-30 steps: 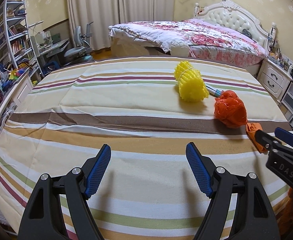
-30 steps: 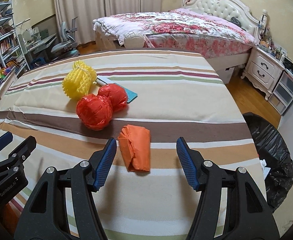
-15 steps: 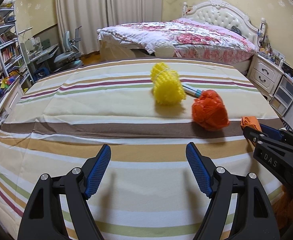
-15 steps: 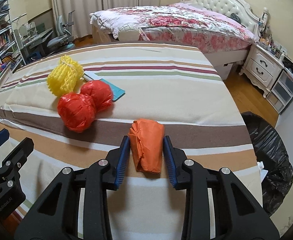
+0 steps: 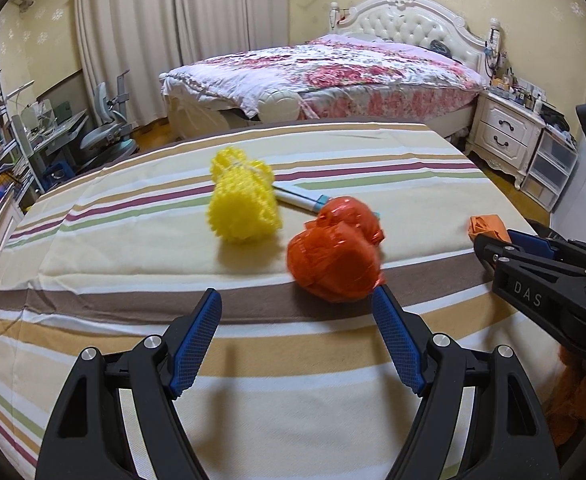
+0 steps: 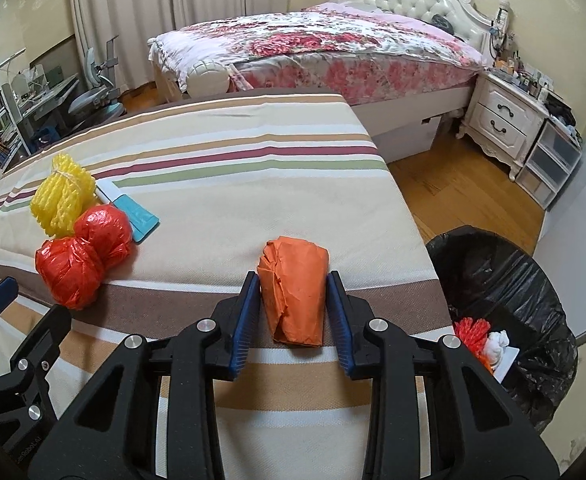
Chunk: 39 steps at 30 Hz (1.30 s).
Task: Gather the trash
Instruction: 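Grasp the orange bag with the right tool while the left tool grasps the red plastic bag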
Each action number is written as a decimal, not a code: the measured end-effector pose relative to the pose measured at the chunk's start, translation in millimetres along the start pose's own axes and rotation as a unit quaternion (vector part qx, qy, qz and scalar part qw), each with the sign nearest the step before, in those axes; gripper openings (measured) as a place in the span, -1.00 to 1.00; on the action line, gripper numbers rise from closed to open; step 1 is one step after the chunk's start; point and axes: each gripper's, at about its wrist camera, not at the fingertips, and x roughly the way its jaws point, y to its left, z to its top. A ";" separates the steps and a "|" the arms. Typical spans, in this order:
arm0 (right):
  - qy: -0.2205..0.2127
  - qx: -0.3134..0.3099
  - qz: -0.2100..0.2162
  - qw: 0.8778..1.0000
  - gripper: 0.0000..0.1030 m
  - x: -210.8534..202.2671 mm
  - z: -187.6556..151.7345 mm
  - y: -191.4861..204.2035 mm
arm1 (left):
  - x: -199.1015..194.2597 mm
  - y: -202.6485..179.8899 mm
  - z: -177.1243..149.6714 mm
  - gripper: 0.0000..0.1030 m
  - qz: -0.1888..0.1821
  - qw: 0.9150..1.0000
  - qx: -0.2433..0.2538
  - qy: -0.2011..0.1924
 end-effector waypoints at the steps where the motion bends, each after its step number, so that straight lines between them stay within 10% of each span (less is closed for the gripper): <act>1: 0.000 0.000 0.000 1.000 -0.35 -0.2 0.2 -0.1 | 1.8 -2.7 1.6 0.46 -0.001 1.000 0.002 0.000; 14: -0.001 0.002 0.006 1.000 -0.34 1.1 2.0 -2.4 | 20.6 -15.9 17.5 0.46 -0.018 1.000 -0.002 0.008; 21: -0.002 0.001 0.004 1.000 -0.33 1.2 1.9 -1.5 | 25.9 -11.9 15.2 -0.05 -0.040 0.999 -0.014 0.030; 39: -0.004 0.003 -0.003 1.000 -0.35 -8.0 -5.6 -1.6 | 7.3 -14.2 4.6 -0.16 -0.048 0.999 -0.004 0.019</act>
